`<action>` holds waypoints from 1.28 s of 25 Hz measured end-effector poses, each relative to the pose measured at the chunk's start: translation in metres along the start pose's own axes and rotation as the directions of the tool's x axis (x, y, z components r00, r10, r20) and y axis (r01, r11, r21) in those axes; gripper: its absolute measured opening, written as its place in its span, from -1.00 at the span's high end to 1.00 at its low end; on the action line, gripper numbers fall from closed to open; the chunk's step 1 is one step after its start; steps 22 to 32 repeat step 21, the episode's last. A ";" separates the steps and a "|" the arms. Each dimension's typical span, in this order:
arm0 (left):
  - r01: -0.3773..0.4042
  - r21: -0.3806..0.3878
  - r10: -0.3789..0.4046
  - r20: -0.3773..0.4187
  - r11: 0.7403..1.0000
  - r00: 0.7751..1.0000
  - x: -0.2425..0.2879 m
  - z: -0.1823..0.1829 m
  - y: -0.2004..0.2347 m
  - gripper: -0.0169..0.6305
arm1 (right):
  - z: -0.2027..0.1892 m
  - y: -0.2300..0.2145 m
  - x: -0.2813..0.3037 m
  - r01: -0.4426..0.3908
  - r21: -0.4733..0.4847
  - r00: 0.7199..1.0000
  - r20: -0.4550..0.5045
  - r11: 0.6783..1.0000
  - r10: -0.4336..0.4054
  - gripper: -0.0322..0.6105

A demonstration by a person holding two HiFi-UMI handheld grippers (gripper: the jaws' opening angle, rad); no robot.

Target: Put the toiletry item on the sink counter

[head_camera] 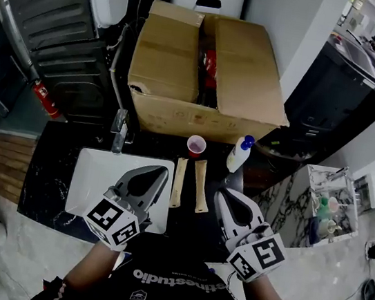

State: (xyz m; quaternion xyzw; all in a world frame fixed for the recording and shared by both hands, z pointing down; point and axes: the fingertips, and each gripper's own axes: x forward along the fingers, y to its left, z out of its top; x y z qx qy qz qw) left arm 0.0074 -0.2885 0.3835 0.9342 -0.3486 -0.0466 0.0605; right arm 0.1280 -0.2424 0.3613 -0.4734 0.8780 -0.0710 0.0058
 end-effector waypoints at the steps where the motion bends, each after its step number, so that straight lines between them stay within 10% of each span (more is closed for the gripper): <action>1: -0.004 -0.002 0.004 0.001 1.000 1.000 0.000 0.000 0.000 0.91 | 0.001 0.000 0.000 0.000 -0.003 1.000 0.002 1.000 0.000 0.77; 32: 0.003 -0.005 -0.003 0.005 1.000 1.000 0.000 0.001 -0.001 0.91 | 0.002 0.000 0.002 -0.003 0.036 1.000 0.010 0.999 0.003 0.77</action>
